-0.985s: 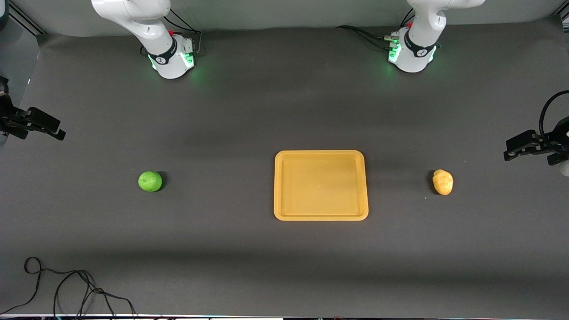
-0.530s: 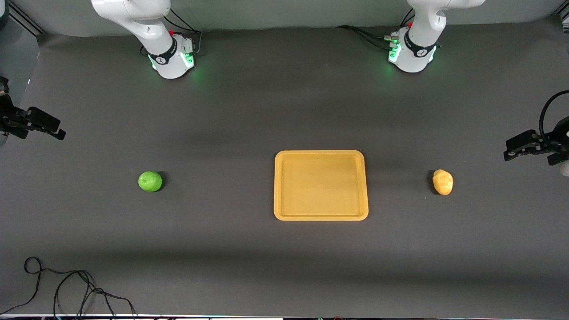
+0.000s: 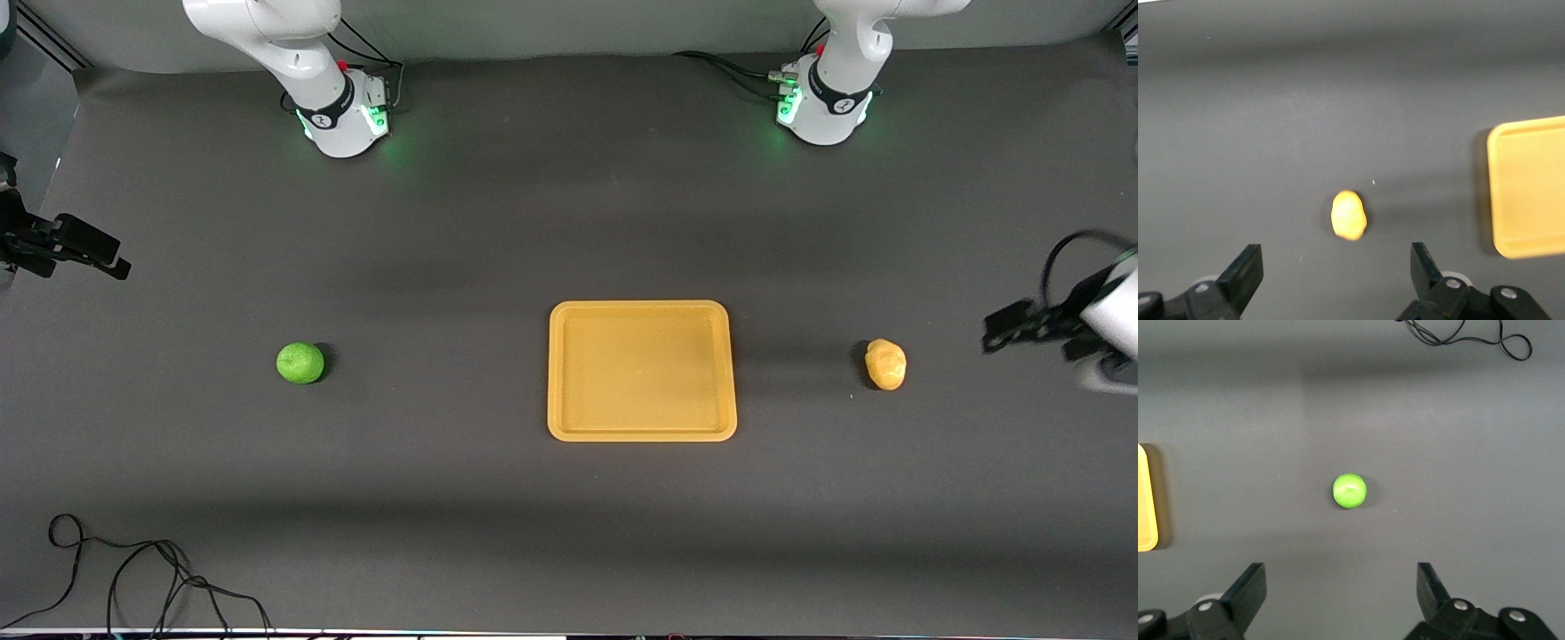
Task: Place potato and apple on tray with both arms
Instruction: 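Reach the left gripper down over the yellow potato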
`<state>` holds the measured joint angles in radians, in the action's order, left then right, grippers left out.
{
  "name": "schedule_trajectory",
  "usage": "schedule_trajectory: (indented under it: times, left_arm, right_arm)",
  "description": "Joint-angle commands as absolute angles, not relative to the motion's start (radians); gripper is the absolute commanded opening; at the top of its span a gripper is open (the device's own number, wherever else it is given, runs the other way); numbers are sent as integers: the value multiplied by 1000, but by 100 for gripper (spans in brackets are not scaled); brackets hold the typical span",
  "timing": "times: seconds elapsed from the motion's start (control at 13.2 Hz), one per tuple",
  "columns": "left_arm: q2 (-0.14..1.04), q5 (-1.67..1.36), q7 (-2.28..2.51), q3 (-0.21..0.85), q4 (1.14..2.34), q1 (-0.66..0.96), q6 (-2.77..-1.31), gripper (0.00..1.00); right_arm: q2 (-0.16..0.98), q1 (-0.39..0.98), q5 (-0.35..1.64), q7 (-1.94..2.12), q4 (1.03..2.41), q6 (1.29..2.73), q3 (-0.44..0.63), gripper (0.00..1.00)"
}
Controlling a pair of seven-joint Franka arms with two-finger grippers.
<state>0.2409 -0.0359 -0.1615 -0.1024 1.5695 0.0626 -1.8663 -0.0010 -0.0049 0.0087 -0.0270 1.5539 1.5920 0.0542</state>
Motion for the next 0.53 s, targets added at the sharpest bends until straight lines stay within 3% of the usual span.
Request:
schedule_trajectory:
  times: [0.0, 0.45]
  left_arm:
    - [316, -32, -161, -104, 1679, 74, -2055, 98]
    - [400, -40, -173, -103, 1932, 78, -2457, 99]
  right_arm:
    - [-9, -2, 8, -6, 1546, 1580, 60, 100]
    - [-9, 2, 8, -6, 1548, 1557, 60, 100]
